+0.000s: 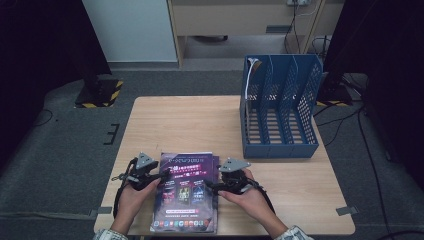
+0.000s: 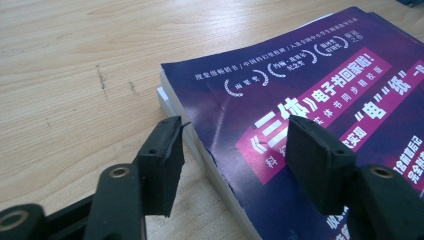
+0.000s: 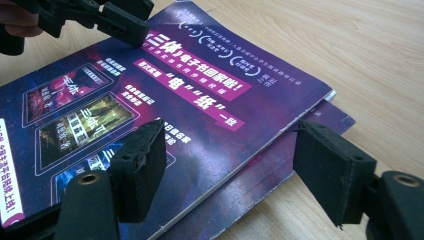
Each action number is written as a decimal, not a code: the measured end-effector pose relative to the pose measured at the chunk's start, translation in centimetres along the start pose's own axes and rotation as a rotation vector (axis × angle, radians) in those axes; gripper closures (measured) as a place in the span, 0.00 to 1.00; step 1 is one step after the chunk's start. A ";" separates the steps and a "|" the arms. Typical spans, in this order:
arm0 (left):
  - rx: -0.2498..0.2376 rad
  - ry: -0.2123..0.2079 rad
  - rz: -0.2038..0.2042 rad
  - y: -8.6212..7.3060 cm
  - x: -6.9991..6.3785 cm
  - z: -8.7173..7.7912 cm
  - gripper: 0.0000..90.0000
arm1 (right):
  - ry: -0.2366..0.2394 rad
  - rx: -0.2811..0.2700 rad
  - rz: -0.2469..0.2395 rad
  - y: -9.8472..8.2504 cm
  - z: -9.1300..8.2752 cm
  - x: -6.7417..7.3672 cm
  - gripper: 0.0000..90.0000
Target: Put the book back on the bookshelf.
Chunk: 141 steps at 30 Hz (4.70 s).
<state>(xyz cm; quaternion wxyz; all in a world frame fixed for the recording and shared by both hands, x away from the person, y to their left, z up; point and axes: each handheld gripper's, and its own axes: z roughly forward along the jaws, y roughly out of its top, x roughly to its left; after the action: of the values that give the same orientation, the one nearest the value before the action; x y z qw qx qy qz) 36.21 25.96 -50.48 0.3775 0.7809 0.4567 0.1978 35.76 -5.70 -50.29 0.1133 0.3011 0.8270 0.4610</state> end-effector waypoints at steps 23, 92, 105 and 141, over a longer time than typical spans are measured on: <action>0.012 -0.062 0.029 0.1 -0.8 0.5 0.38 | 0.000 0.033 0.040 -0.7 0.3 -0.6 0.25; 0.035 -0.150 0.056 0.2 -2.3 0.9 0.40 | 0.109 0.082 0.263 -1.7 2.5 -2.9 0.12; 0.033 -0.150 0.054 0.2 -2.3 0.9 0.40 | 0.109 0.032 0.230 0.2 1.0 -2.6 0.20; 0.028 -0.153 0.056 0.1 -2.1 0.9 0.40 | 0.201 0.092 0.178 2.8 3.1 -0.8 0.37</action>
<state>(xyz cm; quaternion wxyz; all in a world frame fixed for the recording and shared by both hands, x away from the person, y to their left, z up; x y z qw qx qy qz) 35.76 23.77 -50.91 0.3949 0.8114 0.4069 0.1416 38.93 -2.90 -49.79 -0.0253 0.3307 0.8244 0.4586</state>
